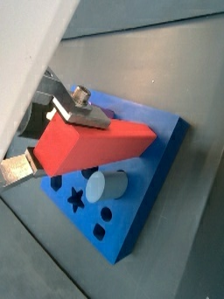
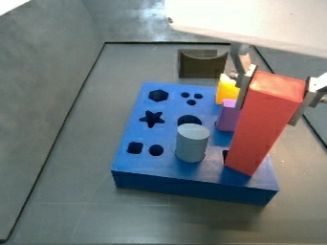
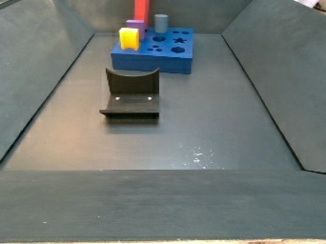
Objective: Pick up the rectangle object. Move up. Place the rectangle object on the fixture. Regrasp the rectangle object. Move to above the board. Insert the rectangle object.
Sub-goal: Insert the rectangle object.
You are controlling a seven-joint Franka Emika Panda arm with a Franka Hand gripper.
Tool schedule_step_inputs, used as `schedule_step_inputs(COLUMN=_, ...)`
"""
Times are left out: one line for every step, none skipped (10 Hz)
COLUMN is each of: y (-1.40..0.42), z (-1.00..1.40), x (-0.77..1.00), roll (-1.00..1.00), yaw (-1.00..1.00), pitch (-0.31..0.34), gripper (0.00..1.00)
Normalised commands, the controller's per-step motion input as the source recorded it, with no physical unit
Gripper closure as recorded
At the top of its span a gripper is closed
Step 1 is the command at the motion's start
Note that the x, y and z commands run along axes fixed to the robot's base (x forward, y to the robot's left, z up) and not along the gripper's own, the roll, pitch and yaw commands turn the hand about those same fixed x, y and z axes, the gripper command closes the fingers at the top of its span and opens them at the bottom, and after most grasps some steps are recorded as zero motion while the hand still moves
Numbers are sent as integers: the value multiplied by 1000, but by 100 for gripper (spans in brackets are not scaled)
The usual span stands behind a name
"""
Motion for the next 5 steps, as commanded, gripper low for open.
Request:
schedule_step_inputs(y=0, z=0, x=351, roll=0, yaw=-80, pitch=146, gripper=100)
schedule_step_inputs(y=0, z=0, x=54, roll=0, yaw=-3, pitch=9, gripper=100)
schedule_step_inputs(y=0, z=0, x=0, roll=9, yaw=0, pitch=0, gripper=100)
schedule_step_inputs(y=80, z=-23, x=0, roll=37, yaw=0, pitch=0, gripper=100)
schedule_step_inputs(y=374, z=-49, x=94, roll=4, yaw=174, pitch=0, gripper=100)
